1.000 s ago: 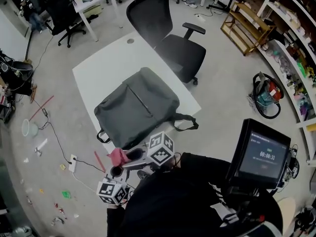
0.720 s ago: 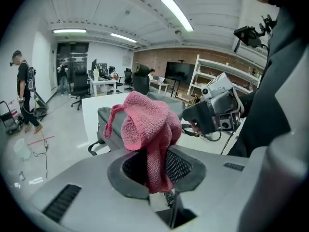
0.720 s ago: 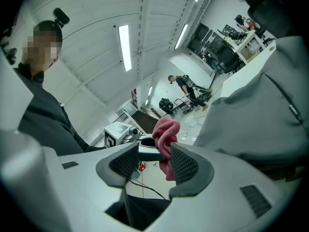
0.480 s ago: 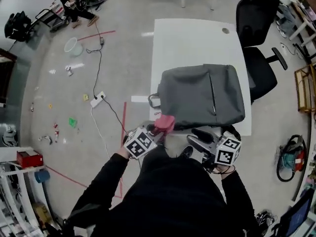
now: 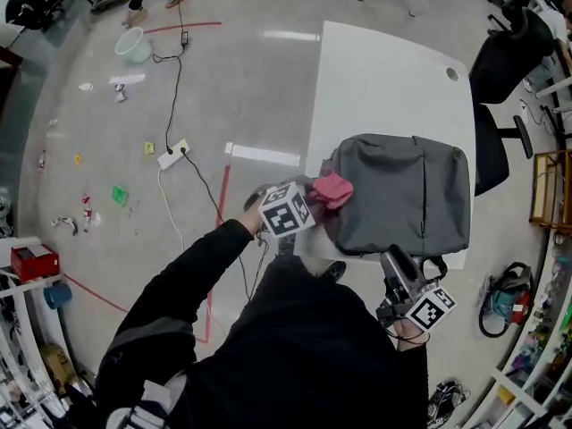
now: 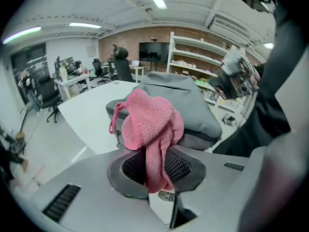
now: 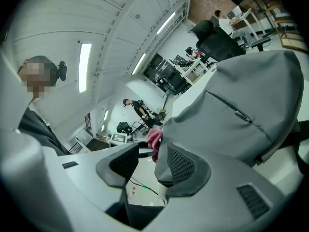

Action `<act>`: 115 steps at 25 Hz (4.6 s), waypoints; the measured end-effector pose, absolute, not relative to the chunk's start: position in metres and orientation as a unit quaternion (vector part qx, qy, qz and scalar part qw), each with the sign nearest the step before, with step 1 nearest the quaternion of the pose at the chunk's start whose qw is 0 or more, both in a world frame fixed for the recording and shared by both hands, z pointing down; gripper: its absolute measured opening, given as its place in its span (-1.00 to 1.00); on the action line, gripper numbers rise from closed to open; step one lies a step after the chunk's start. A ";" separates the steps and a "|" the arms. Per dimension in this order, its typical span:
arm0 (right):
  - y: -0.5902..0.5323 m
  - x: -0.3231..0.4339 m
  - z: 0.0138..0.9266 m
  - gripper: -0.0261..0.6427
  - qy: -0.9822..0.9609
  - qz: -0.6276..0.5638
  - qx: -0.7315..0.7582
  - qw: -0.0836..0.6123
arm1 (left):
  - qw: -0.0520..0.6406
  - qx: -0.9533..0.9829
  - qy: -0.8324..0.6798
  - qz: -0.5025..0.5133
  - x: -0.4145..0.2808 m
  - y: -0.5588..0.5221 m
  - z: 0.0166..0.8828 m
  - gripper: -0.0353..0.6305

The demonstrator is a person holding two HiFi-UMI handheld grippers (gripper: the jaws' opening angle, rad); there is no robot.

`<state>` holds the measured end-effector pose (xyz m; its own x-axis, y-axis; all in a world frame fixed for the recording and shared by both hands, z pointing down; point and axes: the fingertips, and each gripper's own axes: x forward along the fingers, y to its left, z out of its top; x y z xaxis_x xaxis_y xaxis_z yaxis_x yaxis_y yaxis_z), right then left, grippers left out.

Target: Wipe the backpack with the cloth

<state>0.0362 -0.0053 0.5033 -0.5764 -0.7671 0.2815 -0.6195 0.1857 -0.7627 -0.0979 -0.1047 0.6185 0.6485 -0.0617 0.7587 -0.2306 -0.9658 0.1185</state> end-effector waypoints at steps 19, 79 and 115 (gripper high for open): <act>-0.026 0.005 0.532 -0.35 0.717 -0.479 -0.501 0.074 | 0.451 0.839 -0.063 0.297 -0.086 -0.180 0.636 -0.64; 0.006 0.047 0.552 -0.35 0.706 -0.502 -0.491 0.090 | 0.552 0.780 -0.156 0.248 -0.075 -0.093 0.654 -0.64; 0.020 0.055 0.556 -0.35 0.631 -0.490 -0.595 0.095 | -0.157 0.847 0.017 0.508 -0.017 -0.299 0.668 -0.64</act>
<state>0.0545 0.0201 0.5564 -0.2749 -0.8433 0.4618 -0.6564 -0.1864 -0.7310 -0.0168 -0.2986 0.6679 0.4843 -0.1313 0.8650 0.1882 -0.9499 -0.2496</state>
